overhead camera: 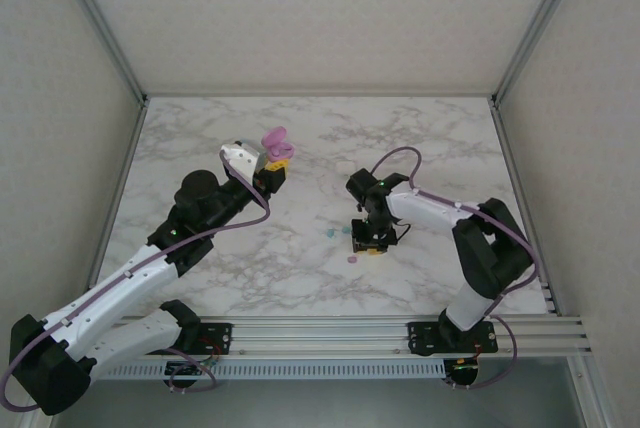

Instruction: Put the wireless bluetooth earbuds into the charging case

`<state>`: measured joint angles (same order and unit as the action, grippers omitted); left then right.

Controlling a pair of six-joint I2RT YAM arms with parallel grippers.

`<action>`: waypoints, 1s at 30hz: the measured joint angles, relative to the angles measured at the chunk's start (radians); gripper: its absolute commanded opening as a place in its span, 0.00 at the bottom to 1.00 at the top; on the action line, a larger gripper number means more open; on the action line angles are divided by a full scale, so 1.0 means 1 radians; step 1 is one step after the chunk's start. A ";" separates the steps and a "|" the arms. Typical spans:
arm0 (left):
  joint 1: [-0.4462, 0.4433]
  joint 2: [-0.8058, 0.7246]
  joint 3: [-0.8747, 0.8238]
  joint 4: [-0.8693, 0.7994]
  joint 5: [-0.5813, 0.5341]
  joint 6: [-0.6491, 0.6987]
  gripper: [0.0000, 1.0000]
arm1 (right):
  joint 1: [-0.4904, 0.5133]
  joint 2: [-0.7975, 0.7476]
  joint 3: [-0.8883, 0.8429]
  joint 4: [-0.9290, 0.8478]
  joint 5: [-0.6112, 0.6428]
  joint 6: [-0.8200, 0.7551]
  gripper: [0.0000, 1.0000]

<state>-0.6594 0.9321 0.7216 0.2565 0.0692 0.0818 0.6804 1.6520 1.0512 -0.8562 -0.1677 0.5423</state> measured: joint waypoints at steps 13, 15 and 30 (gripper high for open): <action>0.000 -0.042 0.000 -0.028 -0.021 0.012 0.19 | 0.086 -0.016 0.047 0.040 -0.013 -0.468 0.44; 0.000 -0.053 0.000 -0.034 -0.029 0.013 0.19 | 0.120 0.021 0.064 0.034 0.003 -0.549 0.44; 0.000 -0.077 0.002 -0.076 -0.053 0.027 0.19 | 0.182 0.141 0.102 0.022 0.064 -0.865 0.41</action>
<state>-0.6594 0.8555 0.7235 0.1810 0.0166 0.1093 0.8619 1.7927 1.1534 -0.8345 -0.1036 -0.3229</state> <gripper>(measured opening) 0.320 0.425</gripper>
